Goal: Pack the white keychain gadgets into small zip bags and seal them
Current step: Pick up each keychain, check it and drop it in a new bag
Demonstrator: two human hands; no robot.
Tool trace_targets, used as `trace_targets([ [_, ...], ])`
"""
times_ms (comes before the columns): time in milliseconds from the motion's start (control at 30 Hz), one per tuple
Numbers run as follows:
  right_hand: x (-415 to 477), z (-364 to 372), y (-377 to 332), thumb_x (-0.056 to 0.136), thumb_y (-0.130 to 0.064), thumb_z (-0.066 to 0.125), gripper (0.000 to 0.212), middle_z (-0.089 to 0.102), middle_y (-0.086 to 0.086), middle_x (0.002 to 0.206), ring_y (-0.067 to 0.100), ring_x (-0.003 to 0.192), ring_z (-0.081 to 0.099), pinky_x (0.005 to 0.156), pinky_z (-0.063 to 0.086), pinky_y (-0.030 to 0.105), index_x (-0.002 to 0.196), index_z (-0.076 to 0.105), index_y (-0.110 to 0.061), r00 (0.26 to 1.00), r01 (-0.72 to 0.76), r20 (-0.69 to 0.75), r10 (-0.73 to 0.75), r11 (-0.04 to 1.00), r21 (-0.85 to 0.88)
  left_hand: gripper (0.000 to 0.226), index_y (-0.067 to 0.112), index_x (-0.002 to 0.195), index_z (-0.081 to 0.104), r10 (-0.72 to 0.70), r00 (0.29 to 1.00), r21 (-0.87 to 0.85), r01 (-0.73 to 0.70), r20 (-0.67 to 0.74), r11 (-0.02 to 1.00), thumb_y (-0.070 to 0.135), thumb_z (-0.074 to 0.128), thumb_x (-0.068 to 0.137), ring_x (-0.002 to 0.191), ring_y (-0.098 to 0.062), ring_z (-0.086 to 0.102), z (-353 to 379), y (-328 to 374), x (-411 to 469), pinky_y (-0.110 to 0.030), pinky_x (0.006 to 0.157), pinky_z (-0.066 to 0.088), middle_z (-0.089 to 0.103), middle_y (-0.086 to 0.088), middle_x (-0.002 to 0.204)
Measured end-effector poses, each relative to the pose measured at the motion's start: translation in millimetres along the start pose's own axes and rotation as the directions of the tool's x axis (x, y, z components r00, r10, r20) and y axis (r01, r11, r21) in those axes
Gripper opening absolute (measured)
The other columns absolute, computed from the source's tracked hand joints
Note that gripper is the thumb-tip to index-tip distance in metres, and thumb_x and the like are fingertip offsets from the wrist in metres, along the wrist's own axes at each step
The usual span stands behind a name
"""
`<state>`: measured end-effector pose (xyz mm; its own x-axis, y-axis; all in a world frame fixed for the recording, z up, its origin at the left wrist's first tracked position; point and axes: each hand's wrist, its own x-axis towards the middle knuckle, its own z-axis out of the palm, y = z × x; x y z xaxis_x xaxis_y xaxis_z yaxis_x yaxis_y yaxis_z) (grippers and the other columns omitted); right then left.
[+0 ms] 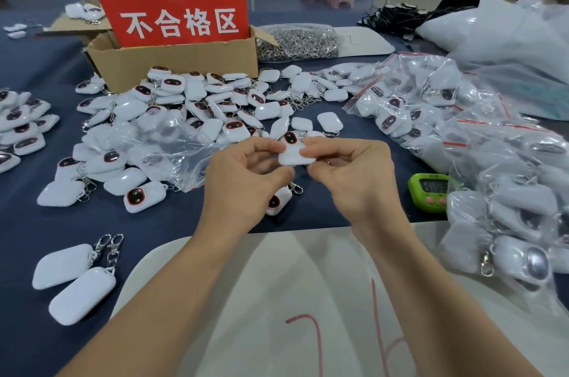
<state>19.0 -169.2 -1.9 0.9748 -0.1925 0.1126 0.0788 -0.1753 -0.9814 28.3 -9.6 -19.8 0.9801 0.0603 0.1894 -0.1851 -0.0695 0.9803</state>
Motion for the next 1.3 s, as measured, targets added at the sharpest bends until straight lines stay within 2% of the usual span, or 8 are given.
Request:
trace_targets([
  [200, 0, 0, 2, 0.078, 0.016, 0.067, 0.045, 0.080, -0.012, 0.098, 0.007, 0.094, 0.077, 0.092, 0.061, 0.037, 0.067, 0.081, -0.025, 0.999, -0.037, 0.039, 0.036, 0.999, 0.034, 0.042, 0.026, 0.096, 0.073, 0.003, 1.000, -0.063, -0.004, -0.018, 0.998, 0.004, 0.082, 0.061, 0.088, -0.015, 0.076, 1, 0, -1, -0.023, 0.077, 0.058, 0.079, 0.005, 0.092],
  [300, -3, 4, 2, 0.075, 0.019, 0.068, 0.044, 0.080, -0.008, 0.103, 0.007, 0.094, 0.077, 0.075, 0.059, 0.023, 0.064, 0.078, -0.022, 0.995, -0.081, 0.073, 0.069, 0.980, 0.181, 0.063, 0.031, 0.114, 0.067, 0.074, 0.997, 0.048, -0.072, -0.030, 0.996, -0.003, 0.081, 0.063, 0.086, -0.011, 0.072, 2, -1, -1, -0.027, 0.085, 0.058, 0.076, 0.011, 0.093],
  [500, -5, 7, 4, 0.076, 0.011, 0.074, 0.031, 0.080, -0.003, 0.081, 0.007, 0.063, 0.069, 0.057, 0.051, 0.018, 0.082, 0.070, -0.019, 0.992, -0.117, -0.023, 0.125, 0.969, 0.217, 0.085, 0.029, 0.140, 0.055, 0.164, 0.987, 0.145, -0.161, -0.007, 0.976, -0.012, 0.078, 0.070, 0.078, -0.008, 0.067, 4, 1, -3, -0.018, 0.083, 0.054, 0.071, 0.014, 0.089],
  [700, -4, -7, -1, 0.076, 0.018, 0.072, 0.028, 0.079, 0.013, 0.087, 0.021, 0.077, 0.072, 0.072, 0.057, 0.029, 0.082, 0.075, -0.009, 0.996, -0.082, 0.059, 0.069, 0.960, 0.267, 0.042, 0.031, 0.099, 0.080, -0.052, 0.997, 0.013, 0.051, 0.058, 0.999, -0.006, 0.077, 0.079, 0.082, -0.007, 0.073, 7, 6, -4, -0.021, 0.074, 0.054, 0.080, 0.006, 0.090],
  [833, -2, -12, 0, 0.075, 0.023, 0.068, 0.028, 0.079, 0.019, 0.092, 0.034, 0.089, 0.075, 0.087, 0.058, 0.039, 0.083, 0.074, -0.003, 0.995, -0.073, 0.084, 0.054, 0.970, 0.231, 0.032, 0.046, 0.091, 0.081, 0.015, 0.995, 0.035, -0.018, 0.103, 0.999, 0.014, 0.078, 0.087, 0.067, -0.006, 0.063, 8, 8, -7, -0.016, 0.065, 0.050, 0.079, 0.010, 0.083],
  [1067, -3, -11, 1, 0.077, 0.008, 0.081, 0.021, 0.080, 0.007, 0.081, 0.013, 0.071, 0.072, 0.067, 0.054, 0.019, 0.086, 0.078, -0.011, 0.984, -0.089, 0.167, 0.066, 0.987, 0.134, 0.019, 0.034, 0.097, 0.082, 0.126, 0.988, 0.194, -0.140, 0.083, 0.971, 0.020, 0.080, 0.085, 0.062, 0.004, 0.063, 10, 11, -14, -0.013, 0.061, 0.044, 0.076, 0.015, 0.075],
  [1167, -1, -7, 3, 0.078, -0.006, 0.082, 0.019, 0.079, 0.003, 0.078, 0.013, 0.067, 0.070, 0.068, 0.057, 0.030, 0.084, 0.080, -0.024, 0.994, -0.099, 0.045, 0.099, 0.995, 0.005, 0.040, 0.026, 0.122, 0.075, 0.339, 0.941, 0.547, -0.286, 0.003, 0.787, 0.014, 0.077, 0.084, 0.103, -0.004, 0.065, 8, 12, -15, -0.018, 0.093, 0.046, 0.075, 0.011, 0.114],
  [1300, 0, -2, 5, 0.083, -0.017, 0.077, 0.014, 0.076, 0.007, 0.068, 0.017, 0.054, 0.065, 0.065, 0.056, 0.033, 0.096, 0.075, -0.020, 0.985, -0.170, -0.023, 0.171, 0.985, 0.021, 0.086, 0.012, 0.148, 0.044, 0.415, 0.910, 0.967, -0.125, 0.023, 0.221, 0.006, 0.071, 0.067, 0.127, -0.034, 0.046, -14, 19, 1, -0.042, 0.103, 0.030, 0.051, -0.012, 0.143],
])
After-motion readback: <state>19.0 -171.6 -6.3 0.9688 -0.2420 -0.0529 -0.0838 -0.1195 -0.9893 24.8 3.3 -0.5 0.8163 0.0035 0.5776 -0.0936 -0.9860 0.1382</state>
